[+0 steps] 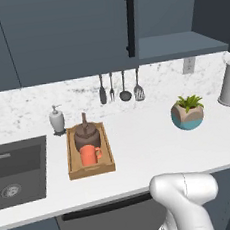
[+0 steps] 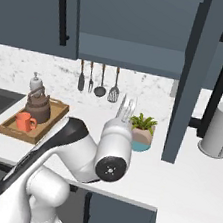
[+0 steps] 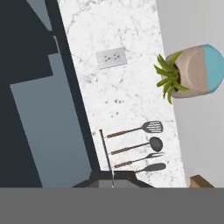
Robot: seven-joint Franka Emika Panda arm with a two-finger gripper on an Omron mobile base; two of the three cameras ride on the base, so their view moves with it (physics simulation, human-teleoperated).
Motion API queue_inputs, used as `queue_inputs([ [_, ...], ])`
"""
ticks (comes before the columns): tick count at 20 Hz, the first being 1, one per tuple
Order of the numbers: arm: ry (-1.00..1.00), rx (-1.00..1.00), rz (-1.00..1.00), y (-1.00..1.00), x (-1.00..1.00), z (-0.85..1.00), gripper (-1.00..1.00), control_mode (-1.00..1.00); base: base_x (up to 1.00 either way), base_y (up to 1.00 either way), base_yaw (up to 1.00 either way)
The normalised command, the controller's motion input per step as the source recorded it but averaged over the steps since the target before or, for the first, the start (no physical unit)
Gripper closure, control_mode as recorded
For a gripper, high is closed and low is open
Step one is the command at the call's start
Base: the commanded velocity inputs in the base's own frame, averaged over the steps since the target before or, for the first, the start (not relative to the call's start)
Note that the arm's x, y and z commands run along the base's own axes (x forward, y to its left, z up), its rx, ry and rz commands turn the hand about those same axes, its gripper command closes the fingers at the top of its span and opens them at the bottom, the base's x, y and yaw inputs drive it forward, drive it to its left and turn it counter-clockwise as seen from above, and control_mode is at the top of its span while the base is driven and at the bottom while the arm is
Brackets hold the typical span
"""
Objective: Pick the kettle from the counter and place it on the tray. Then pick the mug from the cabinet and place it on the tray. Then close the cabinet doors.
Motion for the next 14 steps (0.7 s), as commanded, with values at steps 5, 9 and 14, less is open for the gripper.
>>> queue_inputs([
  [5, 0.17, 0.05, 0.00, -0.26, 0.20, -0.33, 1.00, -1.00, 0.00, 0.00, 0.00],
  [9, 0.11, 0.09, 0.00, -0.19, 0.22, -0.43, 1.00, -1.00, 0.00, 0.00, 0.00],
  [14, 0.00, 0.14, 0.00, -0.20, 0.20, -0.50, 1.00, -1.00, 0.00, 0.00, 0.00],
])
